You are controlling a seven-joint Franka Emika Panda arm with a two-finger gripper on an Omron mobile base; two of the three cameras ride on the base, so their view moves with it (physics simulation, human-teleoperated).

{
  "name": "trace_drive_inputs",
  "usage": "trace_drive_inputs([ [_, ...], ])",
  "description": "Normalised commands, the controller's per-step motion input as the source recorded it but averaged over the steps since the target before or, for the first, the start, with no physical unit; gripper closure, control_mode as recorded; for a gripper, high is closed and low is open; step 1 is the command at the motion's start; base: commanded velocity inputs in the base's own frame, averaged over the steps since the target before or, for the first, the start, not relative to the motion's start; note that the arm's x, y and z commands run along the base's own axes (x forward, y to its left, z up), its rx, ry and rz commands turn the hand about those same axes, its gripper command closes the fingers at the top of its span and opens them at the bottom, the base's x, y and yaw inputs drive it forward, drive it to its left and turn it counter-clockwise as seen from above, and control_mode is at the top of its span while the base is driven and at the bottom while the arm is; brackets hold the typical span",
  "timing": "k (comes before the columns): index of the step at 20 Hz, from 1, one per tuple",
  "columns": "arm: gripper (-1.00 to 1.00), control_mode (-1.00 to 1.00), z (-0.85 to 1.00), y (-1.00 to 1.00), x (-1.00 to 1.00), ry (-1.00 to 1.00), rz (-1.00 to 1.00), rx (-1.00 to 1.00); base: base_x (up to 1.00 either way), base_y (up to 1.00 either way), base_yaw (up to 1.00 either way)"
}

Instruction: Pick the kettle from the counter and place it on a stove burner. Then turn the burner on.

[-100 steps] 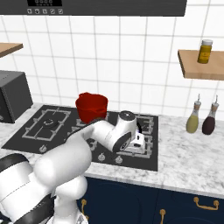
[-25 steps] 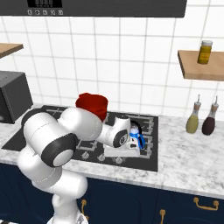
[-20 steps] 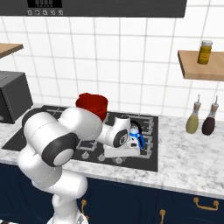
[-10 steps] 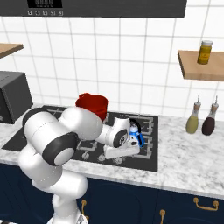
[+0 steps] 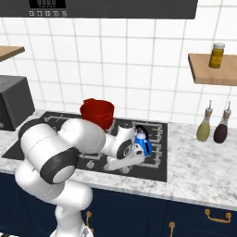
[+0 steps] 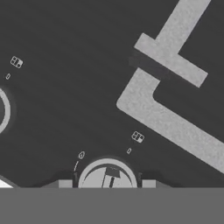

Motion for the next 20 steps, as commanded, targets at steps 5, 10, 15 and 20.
trace_drive_inputs([
  [5, 1.00, -1.00, 0.00, 0.00, -0.45, -0.08, 0.18, 0.00, 0.00, 0.00, 0.00],
  [10, 1.00, -1.00, 0.00, 0.01, -0.32, -0.02, 0.25, 0.00, 0.00, 0.00, 0.00],
  [15, 1.00, -1.00, 0.00, 0.02, -0.21, 0.00, 0.30, 0.00, 0.00, 0.00, 0.00],
  [20, 1.00, -1.00, 0.00, 0.05, -0.15, -0.01, 0.29, 0.00, 0.00, 0.00, 0.00],
])
